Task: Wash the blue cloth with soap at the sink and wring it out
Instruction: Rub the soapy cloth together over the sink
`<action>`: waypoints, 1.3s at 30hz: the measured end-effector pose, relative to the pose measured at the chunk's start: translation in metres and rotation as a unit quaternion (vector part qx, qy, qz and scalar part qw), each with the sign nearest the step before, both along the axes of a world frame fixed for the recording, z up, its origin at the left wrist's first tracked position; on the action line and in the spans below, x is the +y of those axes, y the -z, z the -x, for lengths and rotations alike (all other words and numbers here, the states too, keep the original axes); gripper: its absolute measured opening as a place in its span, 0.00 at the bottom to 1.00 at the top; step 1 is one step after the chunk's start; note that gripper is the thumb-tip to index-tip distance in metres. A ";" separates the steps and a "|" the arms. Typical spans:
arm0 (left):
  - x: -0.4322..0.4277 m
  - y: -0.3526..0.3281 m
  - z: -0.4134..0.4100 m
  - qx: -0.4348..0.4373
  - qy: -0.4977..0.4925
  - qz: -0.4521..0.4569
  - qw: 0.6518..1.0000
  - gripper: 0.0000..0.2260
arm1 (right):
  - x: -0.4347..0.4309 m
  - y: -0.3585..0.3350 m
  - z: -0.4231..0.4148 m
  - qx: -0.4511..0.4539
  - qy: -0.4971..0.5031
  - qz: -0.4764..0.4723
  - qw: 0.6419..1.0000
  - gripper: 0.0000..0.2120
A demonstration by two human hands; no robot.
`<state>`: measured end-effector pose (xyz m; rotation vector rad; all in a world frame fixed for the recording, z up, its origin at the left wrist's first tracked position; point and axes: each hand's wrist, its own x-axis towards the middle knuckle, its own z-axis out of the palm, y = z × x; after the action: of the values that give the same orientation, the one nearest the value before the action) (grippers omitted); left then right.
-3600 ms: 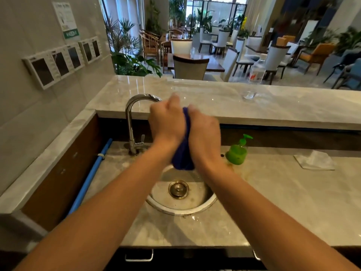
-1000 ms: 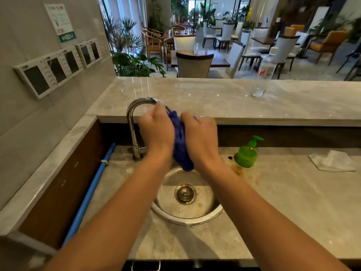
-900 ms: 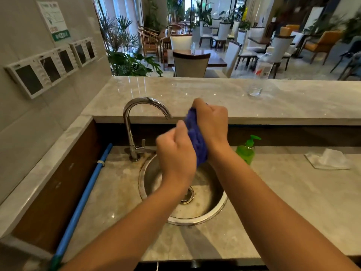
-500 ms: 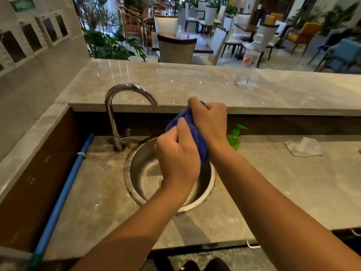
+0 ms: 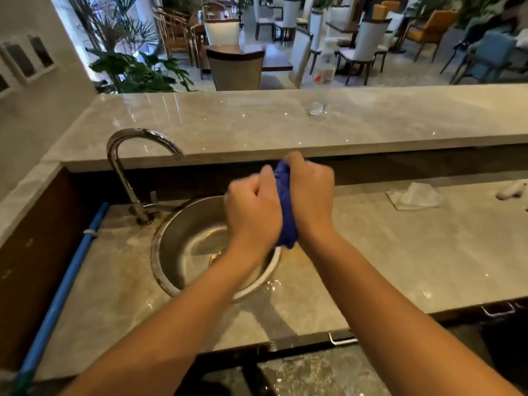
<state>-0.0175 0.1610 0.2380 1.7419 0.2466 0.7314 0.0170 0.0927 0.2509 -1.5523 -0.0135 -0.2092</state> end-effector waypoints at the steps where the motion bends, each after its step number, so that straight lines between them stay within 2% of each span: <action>1: 0.004 -0.009 -0.010 0.011 -0.024 -0.019 0.999 0.25 | -0.003 0.008 0.011 0.005 -0.003 -0.011 1.000 0.21; 5: -0.006 -0.023 -0.024 0.008 -0.108 0.044 0.993 0.25 | -0.012 0.021 0.034 0.007 -0.050 -0.036 0.998 0.16; 8: -0.045 0.003 0.009 -0.003 -0.035 0.016 0.999 0.24 | -0.038 0.012 0.009 0.047 -0.021 -0.055 0.997 0.20; 10: -0.058 0.013 0.027 0.016 0.014 0.030 0.999 0.23 | -0.055 0.013 0.003 0.113 -0.077 -0.096 0.986 0.19; 11: -0.058 0.016 0.030 0.033 0.013 0.050 0.998 0.22 | -0.061 0.017 0.004 0.161 -0.122 -0.141 0.969 0.17; 13: -0.052 0.015 0.028 0.058 -0.007 0.151 0.987 0.20 | -0.073 0.029 0.009 0.239 -0.188 -0.263 0.916 0.15; 16: -0.047 0.013 0.027 0.053 -0.016 0.264 0.963 0.18 | -0.092 0.045 0.013 0.265 -0.210 -0.396 0.854 0.19; 19: -0.048 0.008 0.031 0.048 -0.012 0.333 0.942 0.20 | -0.110 0.049 0.014 0.258 -0.230 -0.464 0.816 0.21; 22: -0.046 0.004 0.032 0.046 0.010 0.391 0.919 0.16 | -0.120 0.046 0.018 0.249 -0.254 -0.476 0.804 0.25; 27: -0.048 0.002 0.033 0.053 0.047 0.414 0.907 0.11 | -0.129 0.045 0.023 0.218 -0.258 -0.457 0.823 0.23; 30: -0.049 0.002 0.037 0.045 0.074 0.425 0.901 0.26 | -0.130 0.042 0.027 0.191 -0.258 -0.417 0.850 0.18; 31: -0.048 0.003 0.037 0.040 0.083 0.421 0.903 0.26 | -0.128 0.041 0.029 0.181 -0.258 -0.401 0.860 0.18; 34: -0.048 0.002 0.037 0.019 0.092 0.380 0.920 0.10 | -0.117 0.036 0.039 0.104 -0.253 -0.276 0.921 0.14; 36: -0.049 0.001 0.037 0.006 0.092 0.346 0.933 0.11 | -0.109 0.035 0.045 0.026 -0.236 -0.158 0.958 0.11; 39: -0.043 -0.003 0.035 0.000 0.096 0.340 0.935 0.10 | -0.099 0.036 0.052 -0.085 -0.213 -0.045 0.972 0.09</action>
<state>-0.0525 0.1182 0.2408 1.0835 0.2839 0.4273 -0.0353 -0.0058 0.2151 -1.4012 -0.4627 -0.0019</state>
